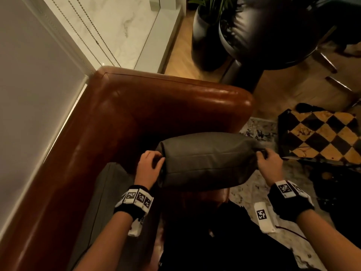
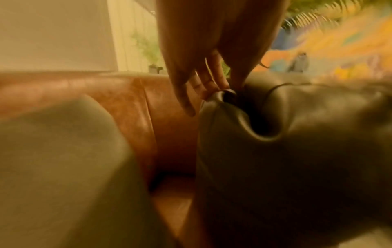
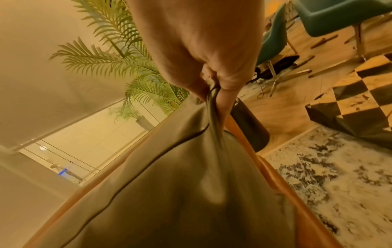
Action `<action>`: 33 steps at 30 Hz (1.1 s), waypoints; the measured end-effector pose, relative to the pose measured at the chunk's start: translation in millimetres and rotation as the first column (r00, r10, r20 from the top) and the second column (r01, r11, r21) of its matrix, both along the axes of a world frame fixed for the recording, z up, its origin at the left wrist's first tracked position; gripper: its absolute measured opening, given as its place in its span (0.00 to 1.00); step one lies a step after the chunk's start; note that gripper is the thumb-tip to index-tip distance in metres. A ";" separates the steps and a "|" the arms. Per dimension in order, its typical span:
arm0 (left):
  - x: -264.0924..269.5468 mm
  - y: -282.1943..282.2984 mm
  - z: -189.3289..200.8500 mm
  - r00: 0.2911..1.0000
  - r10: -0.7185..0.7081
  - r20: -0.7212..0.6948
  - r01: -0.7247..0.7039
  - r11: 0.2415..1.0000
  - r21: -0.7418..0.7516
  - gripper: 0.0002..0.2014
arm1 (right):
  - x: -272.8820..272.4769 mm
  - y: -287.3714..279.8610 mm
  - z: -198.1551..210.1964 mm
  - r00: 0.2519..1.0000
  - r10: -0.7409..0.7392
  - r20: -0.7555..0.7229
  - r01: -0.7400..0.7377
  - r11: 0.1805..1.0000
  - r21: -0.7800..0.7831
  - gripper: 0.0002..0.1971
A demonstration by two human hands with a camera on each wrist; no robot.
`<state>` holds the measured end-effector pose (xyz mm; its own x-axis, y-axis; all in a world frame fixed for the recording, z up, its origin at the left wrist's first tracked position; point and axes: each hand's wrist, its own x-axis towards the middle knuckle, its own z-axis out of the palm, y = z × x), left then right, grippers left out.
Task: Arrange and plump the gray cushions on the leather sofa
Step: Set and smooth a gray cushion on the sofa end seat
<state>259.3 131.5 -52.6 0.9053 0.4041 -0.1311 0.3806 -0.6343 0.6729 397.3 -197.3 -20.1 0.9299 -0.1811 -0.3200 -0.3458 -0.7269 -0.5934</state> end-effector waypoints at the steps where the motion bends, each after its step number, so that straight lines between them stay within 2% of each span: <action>1: -4.4 0.8 -0.3 0.999 -0.042 -0.001 0.042 0.999 0.015 0.09 | 0.3 0.6 -0.5 1.000 -0.002 -0.002 0.002 1.000 0.019 0.13; 4: -17.7 -3.1 -2.8 0.996 -0.078 -0.039 0.078 0.997 0.013 0.13 | 4.7 4.5 3.6 1.000 -0.005 -0.001 0.005 0.998 0.069 0.13; 7: -26.8 -11.2 -10.1 0.989 0.005 -0.145 0.013 0.993 0.117 0.16 | 7.8 5.2 6.2 1.000 0.005 0.003 -0.006 0.996 0.094 0.13; 10: -21.0 -16.5 -12.0 0.990 0.073 -0.121 -0.049 0.980 0.191 0.11 | 7.4 3.0 9.3 0.998 0.062 0.004 -0.062 0.995 0.072 0.12; 12: -15.4 -13.8 -10.9 0.974 0.224 0.024 -0.225 0.970 0.089 0.07 | 8.6 -2.1 14.4 0.995 0.096 0.016 -0.097 0.992 0.079 0.13; 13: -12.4 -9.8 -7.4 0.919 0.384 0.084 -0.379 0.923 -0.070 0.06 | 10.6 -5.0 17.5 0.993 0.116 0.029 -0.118 0.990 0.082 0.13; 14: -9.4 -6.6 -0.9 0.824 0.560 0.082 -0.512 0.800 -0.314 0.07 | 12.8 -7.7 20.6 0.990 0.135 0.037 -0.138 0.987 0.082 0.13; 15: -6.5 -6.7 7.8 0.744 0.668 0.011 -0.540 0.611 -0.579 0.08 | 15.8 -10.0 21.7 0.989 0.146 0.036 -0.148 0.986 0.081 0.14; 16: -2.5 -7.3 13.2 0.708 0.702 -0.081 -0.478 0.392 -0.786 0.09 | 20.4 -12.1 21.3 0.989 0.145 0.031 -0.147 0.986 0.084 0.14; 17: -0.2 -7.6 17.2 0.698 0.701 -0.148 -0.418 0.231 -0.878 0.12 | 24.2 -13.6 19.3 0.989 0.145 0.016 -0.146 0.986 0.081 0.15; 18: 1.7 -7.6 20.5 0.704 0.682 -0.200 -0.393 0.139 -0.909 0.15 | 27.2 -13.6 16.8 0.988 0.154 -0.010 -0.153 0.985 0.074 0.17; 19: 3.3 -6.1 21.7 0.711 0.661 -0.240 -0.430 0.139 -0.892 0.18 | 29.5 -12.0 14.2 0.986 0.165 -0.039 -0.162 0.984 0.071 0.18; 20: 4.7 -4.5 24.7 0.714 0.648 -0.264 -0.485 0.186 -0.855 0.21 | 31.2 -10.2 10.9 0.983 0.172 -0.065 -0.167 0.983 0.080 0.19; 21: 6.1 -2.5 27.6 0.711 0.645 -0.280 -0.556 0.272 -0.785 0.23 | 31.5 -8.5 7.3 0.982 0.171 -0.086 -0.163 0.982 0.096 0.19; 22: 8.0 0.7 28.3 0.732 0.632 -0.256 -0.601 0.421 -0.679 0.25 | 31.4 -7.1 3.9 0.982 0.164 -0.096 -0.153 0.982 0.107 0.19; 23: 9.8 5.3 27.7 0.787 0.582 -0.204 -0.594 0.624 -0.508 0.24 | 30.8 -5.6 2.5 0.983 0.157 -0.096 -0.146 0.984 0.106 0.18; 24: 12.0 8.9 27.4 0.855 0.498 -0.146 -0.518 0.805 -0.290 0.21 | 30.0 -4.4 2.6 0.985 0.154 -0.081 -0.147 0.985 0.092 0.17; 25: 15.6 12.2 26.9 0.911 0.404 -0.082 -0.411 0.905 -0.107 0.18 | 29.6 -4.3 4.1 0.986 0.157 -0.056 -0.153 0.985 0.077 0.16; 26: 18.8 15.9 26.4 0.942 0.335 -0.030 -0.335 0.942 0.001 0.14 | 29.4 -5.6 5.8 0.985 0.172 -0.026 -0.170 0.983 0.063 0.15; 27: 22.4 19.0 25.4 0.954 0.299 0.020 -0.300 0.954 0.028 0.11 | 29.6 -8.8 6.2 0.982 0.189 -0.001 -0.189 0.981 0.053 0.14; 28: 25.8 18.5 27.1 0.946 0.317 0.070 -0.315 0.948 -0.047 0.07 | 31.1 -14.1 4.4 0.979 0.204 0.013 -0.205 0.977 0.051 0.15; 29: 28.0 18.2 27.0 0.917 0.387 0.094 -0.362 0.909 -0.206 0.04 | 32.9 -18.7 3.6 0.979 0.203 0.013 -0.203 0.978 0.053 0.16; 30: 31.4 14.6 29.8 0.879 0.469 0.079 -0.409 0.830 -0.379 0.06 | 34.8 -23.0 1.4 0.983 0.186 -0.001 -0.185 0.981 0.063 0.17; 31: 33.9 9.5 27.1 0.832 0.553 0.031 -0.448 0.705 -0.550 0.08 | 35.0 -25.8 -0.1 0.988 0.154 -0.026 -0.152 0.986 0.072 0.18; 32: 37.5 2.7 24.2 0.782 0.621 -0.051 -0.479 0.547 -0.687 0.08 | 35.1 -25.4 -1.1 0.992 0.120 -0.043 -0.117 0.990 0.075 0.19; 33: 41.4 -3.9 19.8 0.744 0.656 -0.124 -0.505 0.431 -0.748 0.08 | 33.1 -20.1 -0.4 0.994 0.095 -0.047 -0.092 0.993 0.068 0.19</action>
<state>300.7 127.6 -32.8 0.5270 0.6872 -0.5000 0.3094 0.3929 0.8660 430.5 -217.3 -20.5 0.9242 -0.0712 -0.3752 -0.3088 -0.7175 -0.6244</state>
